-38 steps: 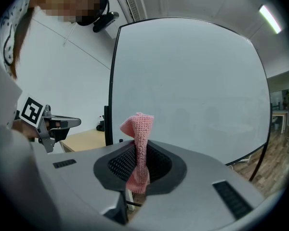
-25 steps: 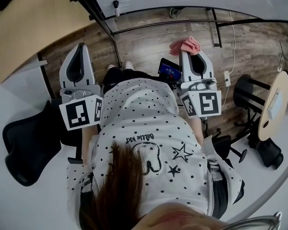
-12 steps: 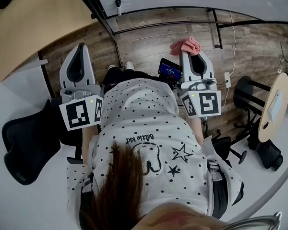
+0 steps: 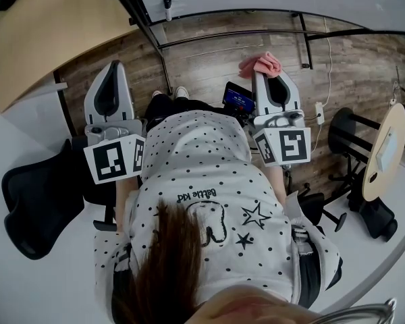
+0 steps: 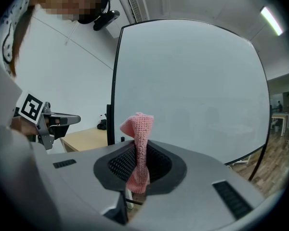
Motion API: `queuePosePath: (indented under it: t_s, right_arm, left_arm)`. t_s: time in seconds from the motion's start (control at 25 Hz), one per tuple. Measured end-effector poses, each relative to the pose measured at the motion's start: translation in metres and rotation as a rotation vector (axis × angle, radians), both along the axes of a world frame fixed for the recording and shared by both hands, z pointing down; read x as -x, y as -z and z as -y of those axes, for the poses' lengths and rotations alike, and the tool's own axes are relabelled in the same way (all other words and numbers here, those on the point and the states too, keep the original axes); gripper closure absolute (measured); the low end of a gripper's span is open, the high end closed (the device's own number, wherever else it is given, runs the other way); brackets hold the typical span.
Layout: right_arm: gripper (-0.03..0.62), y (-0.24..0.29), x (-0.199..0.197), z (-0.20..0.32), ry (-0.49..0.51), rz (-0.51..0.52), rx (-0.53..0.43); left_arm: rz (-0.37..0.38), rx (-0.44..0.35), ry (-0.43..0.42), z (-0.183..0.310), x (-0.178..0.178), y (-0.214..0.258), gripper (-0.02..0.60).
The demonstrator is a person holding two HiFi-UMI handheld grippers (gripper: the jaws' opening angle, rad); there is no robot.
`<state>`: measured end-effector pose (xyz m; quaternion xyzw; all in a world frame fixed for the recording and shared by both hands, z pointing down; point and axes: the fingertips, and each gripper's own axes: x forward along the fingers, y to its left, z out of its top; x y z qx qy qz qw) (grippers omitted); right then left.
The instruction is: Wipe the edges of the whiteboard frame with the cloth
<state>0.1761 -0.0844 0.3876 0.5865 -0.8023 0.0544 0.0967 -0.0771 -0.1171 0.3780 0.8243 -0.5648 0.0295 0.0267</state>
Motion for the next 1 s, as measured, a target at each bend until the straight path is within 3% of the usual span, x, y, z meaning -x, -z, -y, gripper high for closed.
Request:
queuePosePath:
  t_s: [1.0]
  right_arm:
    - [0.562,-0.009,-0.012,-0.002,-0.021,-0.029,0.013]
  left_arm:
    - [0.003,0.007,-0.019,0.000,-0.008,-0.007,0.566]
